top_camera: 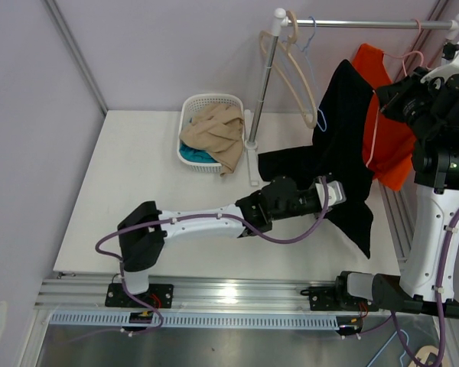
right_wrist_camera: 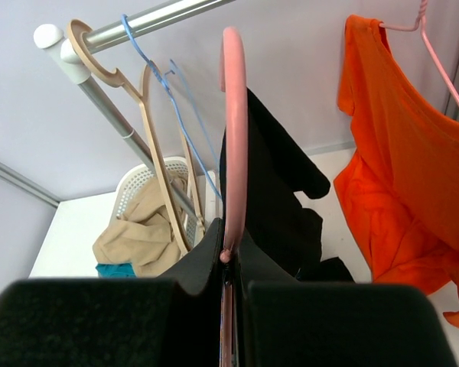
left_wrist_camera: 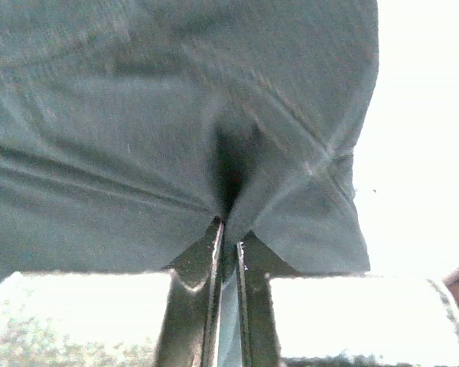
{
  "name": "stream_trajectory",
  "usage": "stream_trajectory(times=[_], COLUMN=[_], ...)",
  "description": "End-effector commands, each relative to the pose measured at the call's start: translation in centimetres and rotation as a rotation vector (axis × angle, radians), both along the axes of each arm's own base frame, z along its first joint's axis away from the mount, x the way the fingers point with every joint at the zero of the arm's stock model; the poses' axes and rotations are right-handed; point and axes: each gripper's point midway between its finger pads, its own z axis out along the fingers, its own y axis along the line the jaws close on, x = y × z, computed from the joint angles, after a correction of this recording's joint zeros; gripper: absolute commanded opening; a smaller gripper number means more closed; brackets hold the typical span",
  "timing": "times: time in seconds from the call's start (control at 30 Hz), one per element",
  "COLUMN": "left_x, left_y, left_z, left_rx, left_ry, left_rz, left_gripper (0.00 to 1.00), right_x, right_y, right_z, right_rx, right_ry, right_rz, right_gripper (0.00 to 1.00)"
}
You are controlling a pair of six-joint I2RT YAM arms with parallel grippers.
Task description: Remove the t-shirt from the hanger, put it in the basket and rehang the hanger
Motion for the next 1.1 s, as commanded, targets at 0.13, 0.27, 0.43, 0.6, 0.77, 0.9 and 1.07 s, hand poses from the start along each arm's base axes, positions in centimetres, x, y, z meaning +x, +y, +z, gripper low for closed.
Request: stream_trajectory(times=[0.13, 0.27, 0.43, 0.6, 0.77, 0.9, 1.07], left_x=[-6.6, -11.5, -17.8, -19.9, -12.8, -1.8, 8.5], left_y=[4.9, 6.4, 7.8, 7.5, 6.0, 6.1, 7.5], left_z=[8.1, 8.0, 5.9, -3.8, -9.1, -8.4, 1.0], left_rx=[-0.129, -0.007, 0.015, 0.271, 0.31, 0.193, -0.033], left_ry=[0.03, 0.151, 0.189, 0.29, 0.447, 0.54, 0.466], left_rz=[-0.11, -0.293, -0.615, -0.801, -0.576, -0.16, 0.192], left_gripper=[0.11, 0.09, 0.08, 0.05, 0.01, 0.02, 0.05], right_x=[1.5, 2.2, 2.7, 2.1, 0.5, -1.4, -3.7], right_y=[0.1, -0.1, -0.1, 0.2, 0.3, 0.4, -0.9], right_z=[1.4, 1.5, 1.7, 1.8, 1.7, 0.6, -2.2], right_rx=[0.013, 0.019, 0.02, 0.023, 0.02, 0.012, -0.034], right_ry=[-0.058, -0.08, -0.077, -0.065, -0.03, 0.036, 0.161], right_rz=[-0.001, -0.01, -0.007, 0.003, 0.001, -0.004, -0.076], right_gripper=[0.0, 0.0, 0.0, 0.0, 0.0, 0.0, 0.0])
